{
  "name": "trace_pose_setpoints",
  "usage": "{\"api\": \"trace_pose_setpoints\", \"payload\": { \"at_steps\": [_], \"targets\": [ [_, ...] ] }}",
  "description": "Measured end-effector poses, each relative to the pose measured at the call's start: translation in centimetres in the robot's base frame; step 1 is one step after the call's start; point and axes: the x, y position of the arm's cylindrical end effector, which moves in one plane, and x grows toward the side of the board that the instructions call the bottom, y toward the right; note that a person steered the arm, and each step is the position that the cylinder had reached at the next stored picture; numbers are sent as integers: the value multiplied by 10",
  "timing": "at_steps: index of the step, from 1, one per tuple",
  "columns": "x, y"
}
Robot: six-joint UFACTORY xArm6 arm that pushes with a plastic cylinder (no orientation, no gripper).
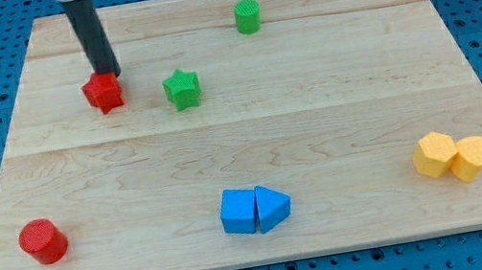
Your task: Push the red star closer to the red circle
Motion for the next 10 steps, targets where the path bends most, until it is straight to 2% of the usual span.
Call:
{"api": "trace_pose_setpoints", "payload": {
  "at_steps": [7,10],
  "targets": [
    [161,-18],
    [183,-18]
  ]
}}
